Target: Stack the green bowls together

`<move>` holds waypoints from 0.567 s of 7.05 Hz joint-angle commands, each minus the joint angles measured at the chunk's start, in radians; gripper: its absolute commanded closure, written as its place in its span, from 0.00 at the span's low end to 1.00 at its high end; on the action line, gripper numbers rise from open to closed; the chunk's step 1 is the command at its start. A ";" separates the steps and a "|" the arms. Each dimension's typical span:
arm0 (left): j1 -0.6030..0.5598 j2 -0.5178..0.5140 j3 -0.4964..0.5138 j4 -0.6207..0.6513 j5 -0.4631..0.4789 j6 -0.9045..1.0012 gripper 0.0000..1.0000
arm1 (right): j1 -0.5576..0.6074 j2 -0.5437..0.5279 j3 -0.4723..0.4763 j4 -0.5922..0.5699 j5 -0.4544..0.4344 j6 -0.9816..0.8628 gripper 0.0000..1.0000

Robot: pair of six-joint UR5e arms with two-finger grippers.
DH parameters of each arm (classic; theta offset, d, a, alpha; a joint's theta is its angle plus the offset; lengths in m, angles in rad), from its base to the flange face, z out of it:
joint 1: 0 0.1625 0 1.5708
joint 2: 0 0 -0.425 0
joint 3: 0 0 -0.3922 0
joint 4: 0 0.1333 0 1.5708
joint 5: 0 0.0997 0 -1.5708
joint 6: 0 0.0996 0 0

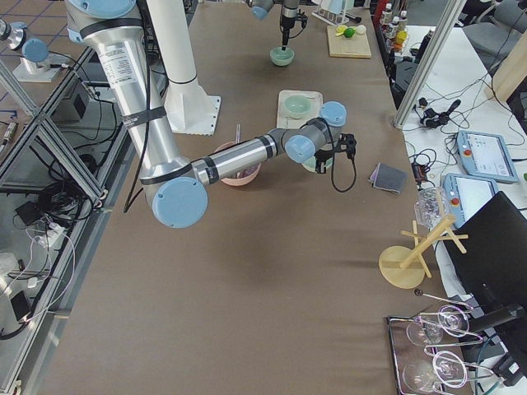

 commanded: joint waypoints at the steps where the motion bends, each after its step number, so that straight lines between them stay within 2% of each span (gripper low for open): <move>1: 0.008 -0.003 0.017 0.000 -0.005 -0.003 0.38 | -0.058 0.051 0.026 0.000 -0.009 0.132 1.00; 2: 0.008 -0.005 0.020 -0.004 -0.008 -0.003 0.40 | -0.073 0.072 0.027 0.000 -0.012 0.175 1.00; 3: 0.009 -0.005 0.021 -0.017 -0.010 -0.004 0.48 | -0.093 0.092 0.030 0.000 -0.026 0.198 1.00; 4: 0.012 -0.005 0.020 -0.017 -0.011 -0.006 0.66 | -0.118 0.098 0.033 0.000 -0.047 0.221 1.00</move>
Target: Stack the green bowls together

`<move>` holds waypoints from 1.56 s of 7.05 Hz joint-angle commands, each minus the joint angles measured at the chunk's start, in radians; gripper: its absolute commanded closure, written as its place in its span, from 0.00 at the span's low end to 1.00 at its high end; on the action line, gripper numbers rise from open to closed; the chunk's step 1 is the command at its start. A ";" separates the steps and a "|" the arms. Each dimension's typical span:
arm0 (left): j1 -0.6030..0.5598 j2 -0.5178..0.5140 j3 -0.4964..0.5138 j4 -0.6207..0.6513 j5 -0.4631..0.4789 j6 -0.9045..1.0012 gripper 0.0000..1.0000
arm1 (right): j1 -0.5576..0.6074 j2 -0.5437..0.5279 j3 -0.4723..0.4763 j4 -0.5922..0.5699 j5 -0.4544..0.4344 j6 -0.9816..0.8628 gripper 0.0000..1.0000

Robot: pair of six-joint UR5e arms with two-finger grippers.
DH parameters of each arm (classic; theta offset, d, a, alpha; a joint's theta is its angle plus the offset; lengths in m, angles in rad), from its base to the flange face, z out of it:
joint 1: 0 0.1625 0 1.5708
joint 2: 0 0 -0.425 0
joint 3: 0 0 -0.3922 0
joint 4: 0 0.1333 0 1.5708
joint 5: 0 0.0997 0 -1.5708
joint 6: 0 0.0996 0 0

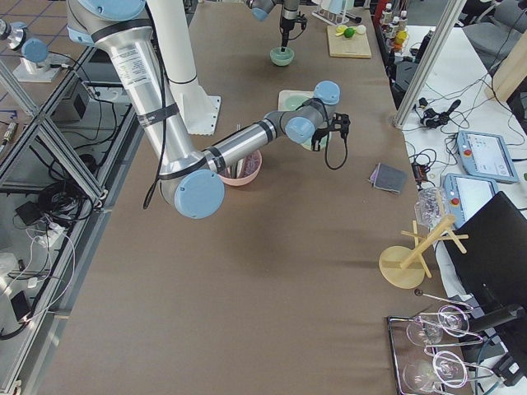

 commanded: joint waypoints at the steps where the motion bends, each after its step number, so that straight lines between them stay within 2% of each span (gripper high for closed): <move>1: 0.011 0.000 0.005 -0.005 -0.002 0.000 0.81 | -0.040 0.031 0.002 -0.002 -0.029 0.044 1.00; 2: 0.012 0.000 0.008 -0.008 -0.002 -0.002 0.99 | -0.042 0.033 0.004 0.000 -0.030 0.053 1.00; 4: 0.012 -0.040 0.003 -0.007 -0.040 -0.011 1.00 | -0.056 0.057 0.004 0.000 -0.032 0.102 1.00; 5: 0.011 -0.093 0.006 -0.002 -0.123 -0.060 1.00 | -0.076 0.082 0.006 0.000 -0.048 0.148 1.00; 7: 0.011 -0.154 -0.009 0.004 -0.133 -0.130 1.00 | -0.122 0.132 0.004 0.000 -0.085 0.229 1.00; 9: 0.005 -0.161 -0.041 0.006 -0.181 -0.137 1.00 | -0.210 0.178 0.001 0.002 -0.177 0.314 1.00; 11: -0.015 -0.165 -0.050 0.006 -0.188 -0.135 1.00 | -0.260 0.230 -0.005 -0.003 -0.240 0.377 1.00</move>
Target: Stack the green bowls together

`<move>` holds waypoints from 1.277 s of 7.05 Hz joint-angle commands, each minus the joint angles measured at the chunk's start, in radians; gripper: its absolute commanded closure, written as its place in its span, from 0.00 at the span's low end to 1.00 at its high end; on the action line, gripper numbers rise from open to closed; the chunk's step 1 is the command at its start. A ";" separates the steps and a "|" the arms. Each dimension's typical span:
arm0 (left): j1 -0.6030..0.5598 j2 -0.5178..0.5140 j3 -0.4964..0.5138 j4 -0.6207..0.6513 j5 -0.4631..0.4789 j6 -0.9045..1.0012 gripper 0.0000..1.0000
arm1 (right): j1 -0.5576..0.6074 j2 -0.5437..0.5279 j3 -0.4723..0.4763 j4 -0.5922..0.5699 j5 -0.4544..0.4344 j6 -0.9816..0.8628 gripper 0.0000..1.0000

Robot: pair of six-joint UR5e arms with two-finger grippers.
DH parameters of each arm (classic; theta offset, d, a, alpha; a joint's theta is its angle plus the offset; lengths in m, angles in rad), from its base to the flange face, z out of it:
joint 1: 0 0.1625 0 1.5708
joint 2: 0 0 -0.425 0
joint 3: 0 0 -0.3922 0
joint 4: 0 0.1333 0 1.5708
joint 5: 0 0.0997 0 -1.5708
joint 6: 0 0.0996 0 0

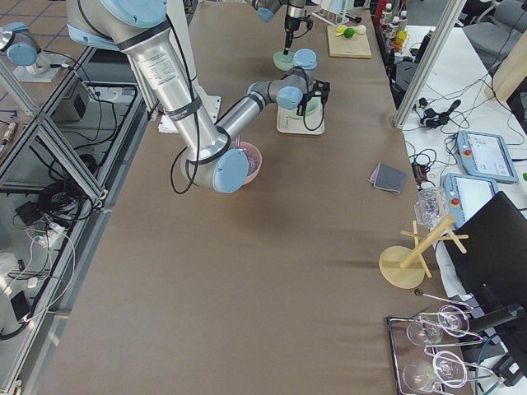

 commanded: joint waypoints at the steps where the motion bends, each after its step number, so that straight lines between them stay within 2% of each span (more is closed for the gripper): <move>1: -0.024 -0.004 -0.020 0.002 -0.019 -0.001 1.00 | -0.043 0.058 -0.026 -0.006 -0.061 0.036 1.00; 3: -0.032 -0.033 -0.031 0.002 -0.050 -0.049 1.00 | -0.078 0.099 -0.076 -0.004 -0.115 0.056 1.00; 7: -0.039 -0.045 -0.044 0.000 -0.052 -0.070 1.00 | -0.095 0.156 -0.162 -0.007 -0.118 0.065 1.00; 9: -0.042 -0.044 -0.047 0.000 -0.050 -0.071 1.00 | -0.095 0.158 -0.162 -0.007 -0.111 0.065 1.00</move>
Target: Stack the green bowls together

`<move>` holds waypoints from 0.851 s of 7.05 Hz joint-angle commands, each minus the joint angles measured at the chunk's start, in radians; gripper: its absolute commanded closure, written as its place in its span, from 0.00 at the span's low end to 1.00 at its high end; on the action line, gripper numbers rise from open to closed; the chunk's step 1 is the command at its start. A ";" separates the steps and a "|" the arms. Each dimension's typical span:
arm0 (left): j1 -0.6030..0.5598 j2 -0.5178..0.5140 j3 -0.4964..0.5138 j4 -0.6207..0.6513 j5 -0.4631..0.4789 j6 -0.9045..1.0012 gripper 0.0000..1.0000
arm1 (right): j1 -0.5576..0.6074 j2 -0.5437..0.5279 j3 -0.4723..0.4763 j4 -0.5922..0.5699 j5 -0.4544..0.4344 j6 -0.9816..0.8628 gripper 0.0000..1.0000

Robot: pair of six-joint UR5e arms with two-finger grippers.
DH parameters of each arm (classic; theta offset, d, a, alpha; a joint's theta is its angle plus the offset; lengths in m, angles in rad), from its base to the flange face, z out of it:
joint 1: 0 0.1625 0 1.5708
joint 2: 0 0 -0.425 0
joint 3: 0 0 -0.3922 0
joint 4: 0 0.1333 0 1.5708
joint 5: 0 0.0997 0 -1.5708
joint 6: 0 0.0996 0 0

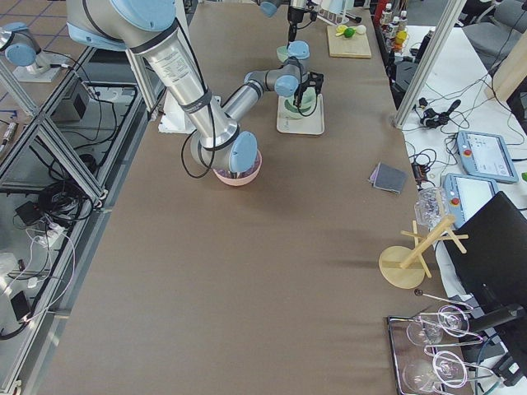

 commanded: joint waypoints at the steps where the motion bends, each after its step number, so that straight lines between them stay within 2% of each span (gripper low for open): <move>1: -0.001 0.001 -0.002 0.002 0.000 -0.003 1.00 | -0.001 0.002 -0.003 0.000 0.003 0.000 1.00; 2: -0.001 0.001 -0.001 0.002 0.000 -0.003 1.00 | -0.005 0.007 -0.011 0.000 0.003 0.000 0.82; 3: -0.001 0.001 -0.001 0.002 0.000 -0.004 1.00 | -0.007 0.010 -0.023 0.000 0.001 0.002 0.31; 4: 0.003 -0.005 0.001 0.002 0.000 -0.051 1.00 | -0.007 0.021 -0.022 -0.002 0.004 0.005 0.00; 6: 0.006 -0.069 0.007 0.003 0.000 -0.151 1.00 | 0.043 0.018 0.013 -0.038 0.070 -0.001 0.00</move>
